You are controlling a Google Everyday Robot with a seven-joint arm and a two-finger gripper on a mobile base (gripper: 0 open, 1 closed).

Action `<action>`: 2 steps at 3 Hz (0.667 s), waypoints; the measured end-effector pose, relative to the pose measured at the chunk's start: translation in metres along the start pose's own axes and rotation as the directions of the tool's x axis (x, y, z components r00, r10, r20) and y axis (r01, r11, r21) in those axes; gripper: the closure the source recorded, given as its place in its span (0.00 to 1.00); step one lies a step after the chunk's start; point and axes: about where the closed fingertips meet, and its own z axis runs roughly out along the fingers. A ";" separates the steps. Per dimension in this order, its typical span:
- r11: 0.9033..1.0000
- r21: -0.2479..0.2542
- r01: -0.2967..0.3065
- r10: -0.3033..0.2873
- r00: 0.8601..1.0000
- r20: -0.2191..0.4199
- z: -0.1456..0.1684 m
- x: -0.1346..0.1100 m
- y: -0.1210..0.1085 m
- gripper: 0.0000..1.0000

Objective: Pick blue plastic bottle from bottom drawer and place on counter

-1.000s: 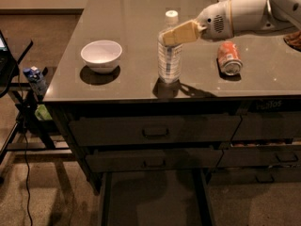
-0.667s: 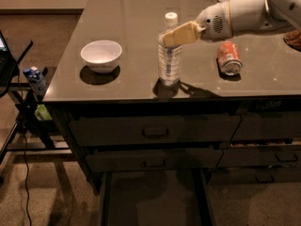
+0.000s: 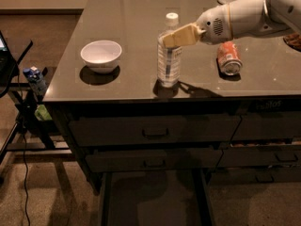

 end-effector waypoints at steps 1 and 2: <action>1.000 0.000 0.000 0.000 1.000 0.000 0.000 0.000 0.000 0.59; 1.000 0.000 0.000 0.000 1.000 0.000 0.000 0.000 0.000 0.36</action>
Offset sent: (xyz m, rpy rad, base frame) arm 0.0000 0.0000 0.0000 0.0000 0.0000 0.0000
